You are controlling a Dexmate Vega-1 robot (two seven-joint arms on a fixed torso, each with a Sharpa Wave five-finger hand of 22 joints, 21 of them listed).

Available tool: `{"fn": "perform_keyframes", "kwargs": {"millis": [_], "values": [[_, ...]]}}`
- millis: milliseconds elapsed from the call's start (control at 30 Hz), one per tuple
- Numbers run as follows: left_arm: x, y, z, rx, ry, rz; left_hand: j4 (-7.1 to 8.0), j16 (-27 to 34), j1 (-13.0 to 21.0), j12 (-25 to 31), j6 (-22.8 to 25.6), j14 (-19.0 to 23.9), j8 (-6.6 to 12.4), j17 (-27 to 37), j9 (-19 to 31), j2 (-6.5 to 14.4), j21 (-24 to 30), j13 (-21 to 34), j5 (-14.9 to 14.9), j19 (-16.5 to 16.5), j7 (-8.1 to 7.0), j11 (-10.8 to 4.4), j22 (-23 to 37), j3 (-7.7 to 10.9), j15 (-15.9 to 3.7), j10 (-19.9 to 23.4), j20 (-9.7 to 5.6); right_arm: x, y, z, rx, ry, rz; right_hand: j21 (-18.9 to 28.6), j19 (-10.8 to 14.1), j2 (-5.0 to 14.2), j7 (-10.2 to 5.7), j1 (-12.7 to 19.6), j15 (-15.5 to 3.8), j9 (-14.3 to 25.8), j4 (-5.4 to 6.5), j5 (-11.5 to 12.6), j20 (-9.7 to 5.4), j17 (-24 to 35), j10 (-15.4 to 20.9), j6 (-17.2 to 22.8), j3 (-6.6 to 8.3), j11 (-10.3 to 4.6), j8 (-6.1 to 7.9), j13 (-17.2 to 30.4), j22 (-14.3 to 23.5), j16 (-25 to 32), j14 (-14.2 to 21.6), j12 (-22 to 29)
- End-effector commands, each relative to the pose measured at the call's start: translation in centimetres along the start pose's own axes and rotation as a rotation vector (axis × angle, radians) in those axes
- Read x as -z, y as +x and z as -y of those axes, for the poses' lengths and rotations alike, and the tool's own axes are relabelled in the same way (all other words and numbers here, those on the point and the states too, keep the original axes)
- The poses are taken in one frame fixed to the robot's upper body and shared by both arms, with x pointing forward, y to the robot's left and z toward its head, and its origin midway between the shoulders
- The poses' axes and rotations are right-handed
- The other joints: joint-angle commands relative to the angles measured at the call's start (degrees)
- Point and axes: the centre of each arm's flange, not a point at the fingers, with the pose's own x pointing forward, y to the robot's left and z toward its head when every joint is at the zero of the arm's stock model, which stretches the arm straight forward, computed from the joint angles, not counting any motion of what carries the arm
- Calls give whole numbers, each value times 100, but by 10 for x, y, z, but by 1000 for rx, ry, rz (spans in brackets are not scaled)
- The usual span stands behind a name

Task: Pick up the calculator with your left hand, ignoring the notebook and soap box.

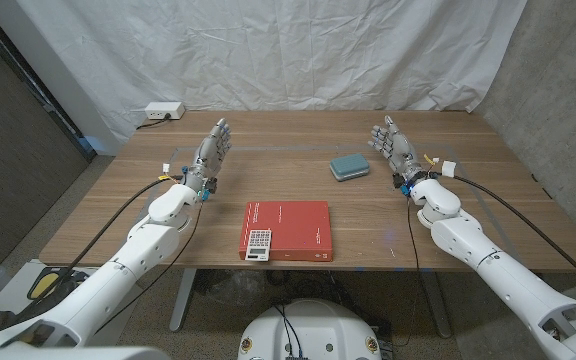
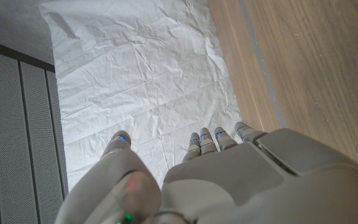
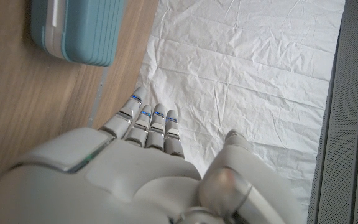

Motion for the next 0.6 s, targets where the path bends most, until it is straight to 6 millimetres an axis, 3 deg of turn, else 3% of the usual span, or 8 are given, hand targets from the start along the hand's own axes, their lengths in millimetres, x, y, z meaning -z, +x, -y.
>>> {"fn": "perform_keyframes", "kwargs": {"millis": [33,600], "values": [[-14,-38,-14,11,32,38,-31,39,89,38,61,30,31,21,10,0,45,30,24,10,14,-17,21,15,4,49,-319,-1,-7,-5,18,-3,12,-19,45,-7,11,45,19,20,-16,19,-109,31,78,48,31,3,14,22,15,8,90,-4],[-7,-54,-19,44,4,61,-58,51,171,49,161,135,37,21,12,47,54,33,15,60,13,-12,23,25,-11,158,-331,-4,-9,-8,20,-6,21,-42,65,4,9,51,16,21,-22,13,-96,37,95,50,29,27,0,23,18,3,126,-17]]}}
